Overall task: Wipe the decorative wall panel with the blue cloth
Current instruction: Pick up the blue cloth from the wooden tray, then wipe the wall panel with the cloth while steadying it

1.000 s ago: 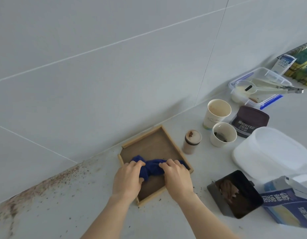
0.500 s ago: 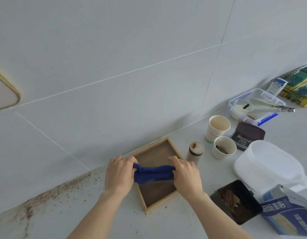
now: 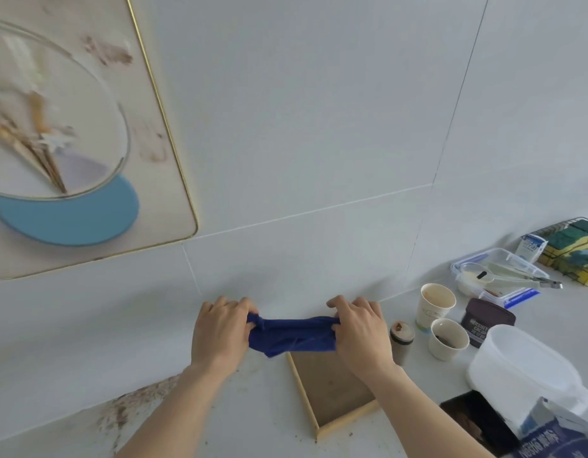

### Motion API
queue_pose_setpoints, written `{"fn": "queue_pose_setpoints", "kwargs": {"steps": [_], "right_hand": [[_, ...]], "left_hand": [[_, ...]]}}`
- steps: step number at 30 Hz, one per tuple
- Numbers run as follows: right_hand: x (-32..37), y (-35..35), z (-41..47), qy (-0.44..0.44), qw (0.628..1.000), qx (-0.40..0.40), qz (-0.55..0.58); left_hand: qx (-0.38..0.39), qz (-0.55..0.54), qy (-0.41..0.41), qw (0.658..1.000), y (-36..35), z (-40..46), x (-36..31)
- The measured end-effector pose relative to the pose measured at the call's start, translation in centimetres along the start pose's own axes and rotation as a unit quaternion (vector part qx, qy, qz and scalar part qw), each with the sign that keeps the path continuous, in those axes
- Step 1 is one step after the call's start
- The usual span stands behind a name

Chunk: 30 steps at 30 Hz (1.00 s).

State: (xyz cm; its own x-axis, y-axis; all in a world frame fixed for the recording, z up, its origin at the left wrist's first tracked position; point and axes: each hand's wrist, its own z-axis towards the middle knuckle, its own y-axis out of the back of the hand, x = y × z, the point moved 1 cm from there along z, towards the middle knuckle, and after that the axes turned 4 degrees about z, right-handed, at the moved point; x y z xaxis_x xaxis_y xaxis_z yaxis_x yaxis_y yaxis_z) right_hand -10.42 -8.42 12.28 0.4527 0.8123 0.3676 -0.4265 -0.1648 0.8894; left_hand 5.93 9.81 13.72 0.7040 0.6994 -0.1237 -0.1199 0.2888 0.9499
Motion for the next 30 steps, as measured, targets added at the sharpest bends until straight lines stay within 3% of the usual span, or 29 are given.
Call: {"fn": "queue_pose_setpoints", "kwargs": {"steps": [20, 24, 27, 30], "right_hand": [[22.0, 4.7, 0.8, 0.129, 0.989, -0.076, -0.019], [22.6, 5.0, 1.2, 0.114, 0.992, -0.058, 0.003], [23.4, 5.6, 1.0, 0.043, 0.99, -0.035, 0.131], [24.8, 7.3, 1.4, -0.067, 0.917, -0.012, 0.392]], "left_hand": [[-0.145, 0.008, 0.077, 0.986, 16.1, -6.4, 15.6], [-0.139, 0.016, 0.081, 0.987, 16.7, -6.3, 15.6], [-0.152, -0.041, 0.099, 0.982, 17.4, -6.5, 15.3], [-0.144, -0.166, 0.075, 0.973, 18.1, -5.9, 14.7]]}}
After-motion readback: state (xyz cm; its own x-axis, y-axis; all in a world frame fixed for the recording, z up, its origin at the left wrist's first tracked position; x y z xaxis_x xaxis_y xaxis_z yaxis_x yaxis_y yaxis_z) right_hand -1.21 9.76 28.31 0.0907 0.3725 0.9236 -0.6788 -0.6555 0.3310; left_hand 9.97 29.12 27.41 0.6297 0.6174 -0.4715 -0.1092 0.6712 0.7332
